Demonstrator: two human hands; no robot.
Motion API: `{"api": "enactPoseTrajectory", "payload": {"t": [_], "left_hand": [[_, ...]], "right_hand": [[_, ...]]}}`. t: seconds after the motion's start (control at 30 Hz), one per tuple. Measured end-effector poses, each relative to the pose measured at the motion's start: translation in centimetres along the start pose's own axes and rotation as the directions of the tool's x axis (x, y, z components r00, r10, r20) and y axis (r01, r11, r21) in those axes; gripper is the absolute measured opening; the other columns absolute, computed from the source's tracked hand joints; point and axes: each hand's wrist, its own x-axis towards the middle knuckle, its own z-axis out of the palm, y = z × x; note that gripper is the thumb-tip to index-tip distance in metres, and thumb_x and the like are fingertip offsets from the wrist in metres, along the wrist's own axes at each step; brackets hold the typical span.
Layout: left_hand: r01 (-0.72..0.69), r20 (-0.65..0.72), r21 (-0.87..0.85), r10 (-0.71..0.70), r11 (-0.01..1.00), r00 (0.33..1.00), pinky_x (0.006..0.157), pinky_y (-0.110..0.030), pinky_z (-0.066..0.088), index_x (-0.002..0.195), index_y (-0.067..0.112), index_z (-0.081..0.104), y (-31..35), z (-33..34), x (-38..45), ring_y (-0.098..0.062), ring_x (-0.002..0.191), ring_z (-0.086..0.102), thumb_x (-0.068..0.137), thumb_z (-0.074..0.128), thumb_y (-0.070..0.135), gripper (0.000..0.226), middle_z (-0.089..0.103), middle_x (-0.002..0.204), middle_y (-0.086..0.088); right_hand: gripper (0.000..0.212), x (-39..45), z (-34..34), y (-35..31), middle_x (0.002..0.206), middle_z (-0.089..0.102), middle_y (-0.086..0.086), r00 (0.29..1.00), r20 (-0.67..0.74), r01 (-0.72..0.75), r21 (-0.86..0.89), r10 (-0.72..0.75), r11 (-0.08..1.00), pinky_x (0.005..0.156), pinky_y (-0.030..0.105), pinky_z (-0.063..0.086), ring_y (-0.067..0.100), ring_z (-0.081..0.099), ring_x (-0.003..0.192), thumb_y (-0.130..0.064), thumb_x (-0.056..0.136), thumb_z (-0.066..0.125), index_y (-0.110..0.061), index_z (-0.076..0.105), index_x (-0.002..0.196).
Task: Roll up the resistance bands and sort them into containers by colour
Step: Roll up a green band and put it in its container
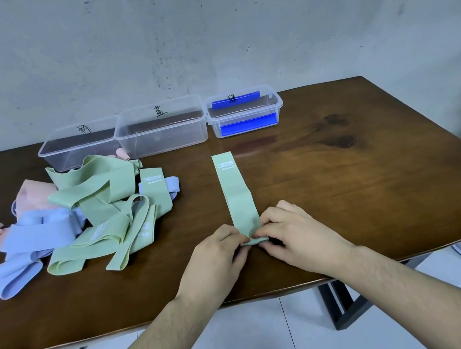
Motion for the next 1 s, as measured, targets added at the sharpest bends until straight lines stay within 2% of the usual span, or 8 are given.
{"api": "enactPoseTrajectory", "payload": {"t": [0.2,0.3,0.4,0.53,0.7,0.87,1.0], "left_hand": [[0.027,-0.006,-0.045,-0.027,0.999,1.000,0.071,0.004,0.033,0.095,0.019,0.072,-0.2,-0.1,0.0,0.010,0.070,0.047,0.086,0.075,0.016,0.010,0.064,0.095,0.010],[0.030,-0.011,-0.028,-0.030,0.999,0.999,0.071,-0.004,0.040,0.095,0.019,0.073,-0.2,-0.1,0.3,-0.001,0.071,0.055,0.087,0.073,0.016,0.008,0.064,0.094,0.009],[0.029,-0.024,-0.012,-0.029,1.000,0.999,0.068,-0.012,0.047,0.095,0.018,0.074,0.0,-0.1,0.4,-0.007,0.070,0.059,0.089,0.071,0.017,0.007,0.063,0.095,0.008],[0.065,-0.032,-0.007,-0.065,0.998,0.997,0.069,-0.014,0.050,0.098,0.018,0.075,0.3,-0.1,0.3,-0.005,0.069,0.058,0.090,0.071,0.019,0.009,0.063,0.095,0.009],[0.079,-0.037,-0.018,-0.079,0.997,0.996,0.068,-0.012,0.048,0.101,0.020,0.072,0.2,-0.2,0.7,-0.001,0.071,0.050,0.093,0.067,0.021,0.010,0.061,0.099,0.011],[0.049,0.030,0.004,-0.050,0.999,0.998,0.071,-0.009,0.045,0.109,0.019,0.072,-0.1,-0.3,0.7,-0.004,0.073,0.057,0.092,0.069,0.024,0.018,0.060,0.107,0.010],[0.059,0.041,0.025,-0.060,0.998,0.997,0.071,-0.009,0.042,0.109,0.018,0.073,-0.3,-0.2,1.1,-0.007,0.075,0.062,0.092,0.069,0.019,0.018,0.062,0.107,0.008]], "right_hand": [[0.021,0.1,0.2,0.2,0.108,0.063,-0.013,0.999,0.008,-0.049,0.098,0.049,0.994,0.091,0.030,0.047,0.006,0.046,0.095,-0.029,0.100,0.060,-0.026,0.068,0.120],[0.015,0.3,0.2,0.4,0.105,0.065,-0.015,0.999,-0.021,-0.026,0.063,0.028,0.998,0.087,0.032,0.048,0.006,0.045,0.094,-0.029,0.099,0.062,-0.027,0.071,0.111],[0.017,0.5,0.2,0.4,0.104,0.062,-0.015,0.999,-0.039,-0.024,0.027,0.025,0.999,0.084,0.029,0.043,0.010,0.045,0.096,-0.029,0.099,0.062,-0.027,0.073,0.111],[0.026,0.3,0.3,0.4,0.108,0.061,-0.017,0.998,-0.033,-0.055,0.057,0.057,0.997,0.087,0.027,0.041,0.008,0.045,0.099,-0.032,0.098,0.063,-0.029,0.068,0.123],[0.022,0.7,0.4,0.7,0.111,0.062,-0.018,0.997,0.005,-0.077,0.057,0.076,0.995,0.092,0.030,0.044,0.004,0.043,0.101,-0.033,0.099,0.061,-0.030,0.070,0.119],[0.024,0.9,0.9,1.0,0.110,0.061,-0.016,0.997,-0.018,-0.076,0.026,0.076,0.997,0.091,0.034,0.046,0.008,0.044,0.102,-0.035,0.099,0.059,-0.028,0.071,0.119],[0.033,0.8,0.8,1.0,0.115,0.057,-0.017,0.995,-0.011,-0.098,0.016,0.098,0.995,0.092,0.032,0.043,0.008,0.042,0.105,-0.038,0.097,0.061,-0.030,0.066,0.128]]}}
